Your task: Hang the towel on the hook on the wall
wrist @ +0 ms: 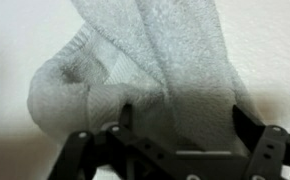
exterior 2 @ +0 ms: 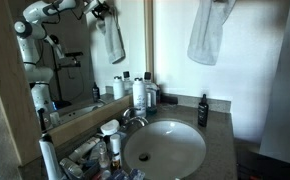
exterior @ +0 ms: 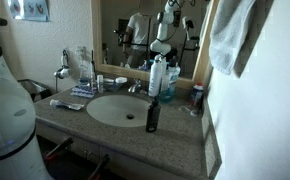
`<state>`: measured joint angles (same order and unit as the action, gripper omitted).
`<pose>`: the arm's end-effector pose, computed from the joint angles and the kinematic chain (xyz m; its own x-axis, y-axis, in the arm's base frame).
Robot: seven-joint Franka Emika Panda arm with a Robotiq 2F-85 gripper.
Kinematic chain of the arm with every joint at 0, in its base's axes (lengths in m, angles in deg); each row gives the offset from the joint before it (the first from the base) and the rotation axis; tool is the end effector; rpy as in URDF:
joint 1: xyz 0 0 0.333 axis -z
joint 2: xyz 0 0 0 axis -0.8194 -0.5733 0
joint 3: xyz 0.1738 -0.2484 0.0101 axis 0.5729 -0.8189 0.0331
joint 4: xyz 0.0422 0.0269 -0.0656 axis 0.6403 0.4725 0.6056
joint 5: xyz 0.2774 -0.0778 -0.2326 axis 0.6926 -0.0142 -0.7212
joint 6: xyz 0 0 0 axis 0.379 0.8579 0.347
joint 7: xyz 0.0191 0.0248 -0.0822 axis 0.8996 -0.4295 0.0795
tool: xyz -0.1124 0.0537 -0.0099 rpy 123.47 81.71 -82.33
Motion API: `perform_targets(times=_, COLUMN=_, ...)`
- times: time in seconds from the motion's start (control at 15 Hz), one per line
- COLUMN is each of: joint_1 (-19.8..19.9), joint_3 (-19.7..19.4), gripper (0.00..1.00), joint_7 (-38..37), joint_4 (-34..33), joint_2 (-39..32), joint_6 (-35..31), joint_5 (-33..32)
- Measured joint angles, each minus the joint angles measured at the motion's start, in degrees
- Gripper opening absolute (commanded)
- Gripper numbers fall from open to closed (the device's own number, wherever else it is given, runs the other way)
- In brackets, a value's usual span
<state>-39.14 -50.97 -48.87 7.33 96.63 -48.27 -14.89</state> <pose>0.3641 -0.3091 0.8432 -0.3963 -0.5387 0.7434 -0.9138 0.1536 -0.3759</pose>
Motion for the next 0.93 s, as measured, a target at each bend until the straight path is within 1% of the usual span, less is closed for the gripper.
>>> perform_targets(times=0.33, joint_1=-0.3, joint_3=1.3, gripper=1.00, joint_7=5.8, joint_4=-1.1, joint_2=-0.3, joint_6=4.7, joint_5=0.0)
perform_targets(times=0.93, joint_1=-3.3, joint_3=3.9, gripper=1.00, joint_7=19.0, joint_4=-4.3, joint_2=-2.5, joint_6=14.9, joint_5=0.1)
